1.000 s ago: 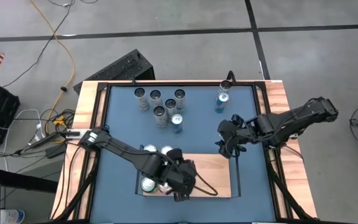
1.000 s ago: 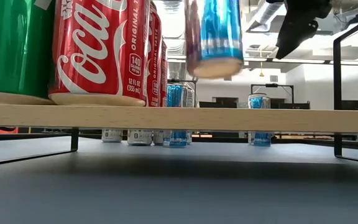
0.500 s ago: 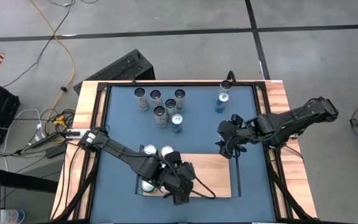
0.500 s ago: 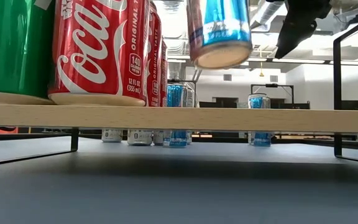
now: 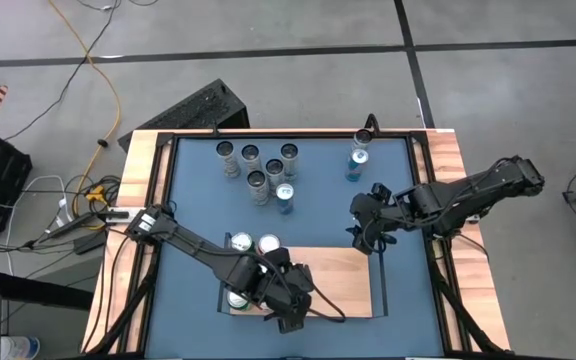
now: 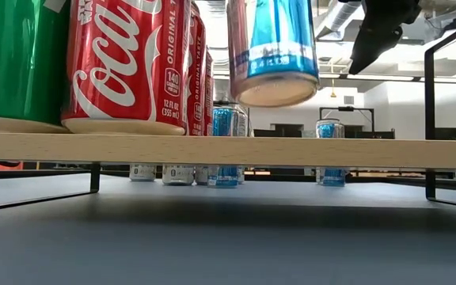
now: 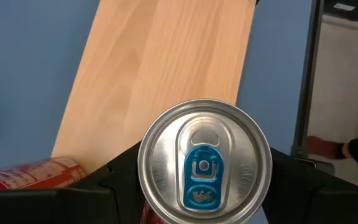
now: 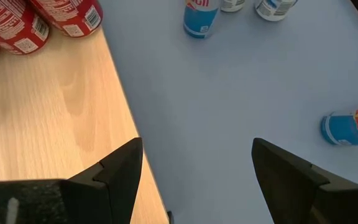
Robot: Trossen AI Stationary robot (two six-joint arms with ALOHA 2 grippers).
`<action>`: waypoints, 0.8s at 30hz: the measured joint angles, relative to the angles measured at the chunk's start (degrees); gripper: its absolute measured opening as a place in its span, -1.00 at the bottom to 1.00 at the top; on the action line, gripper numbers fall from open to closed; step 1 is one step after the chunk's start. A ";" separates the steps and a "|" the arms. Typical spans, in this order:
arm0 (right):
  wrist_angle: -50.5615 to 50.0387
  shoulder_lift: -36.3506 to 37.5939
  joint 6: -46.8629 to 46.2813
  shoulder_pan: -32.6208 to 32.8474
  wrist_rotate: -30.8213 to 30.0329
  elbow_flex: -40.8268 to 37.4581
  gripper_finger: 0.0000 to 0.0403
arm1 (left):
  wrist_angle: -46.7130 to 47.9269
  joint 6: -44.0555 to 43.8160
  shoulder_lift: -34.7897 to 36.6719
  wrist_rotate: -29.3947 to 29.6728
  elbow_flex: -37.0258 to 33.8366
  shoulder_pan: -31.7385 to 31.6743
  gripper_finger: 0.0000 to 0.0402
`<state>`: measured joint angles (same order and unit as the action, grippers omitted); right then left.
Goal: Place canned beverage on shelf
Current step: Put the bottom right blue soda can on the shelf
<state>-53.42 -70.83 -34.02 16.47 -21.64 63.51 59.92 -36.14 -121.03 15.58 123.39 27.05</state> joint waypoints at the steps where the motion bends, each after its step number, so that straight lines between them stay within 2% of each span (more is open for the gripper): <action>1: 0.00 0.00 0.00 0.00 0.01 0.00 0.42 | -0.02 0.00 0.00 0.03 0.00 0.00 0.14; 9: -0.03 0.00 0.05 0.00 0.01 0.00 0.42 | -1.05 0.61 -2.12 -2.38 0.13 0.07 0.14; 17: -0.12 0.00 0.22 0.00 0.02 0.00 0.42 | 2.94 -0.12 -2.05 -0.87 0.28 0.09 0.14; 24: -0.10 0.00 0.22 0.00 -0.82 0.00 0.42 | 1.11 -0.48 -3.61 -0.89 0.31 0.75 0.14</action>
<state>-53.52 -70.83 -33.80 16.47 -22.46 63.51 61.03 -36.62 -124.65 14.68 123.70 27.80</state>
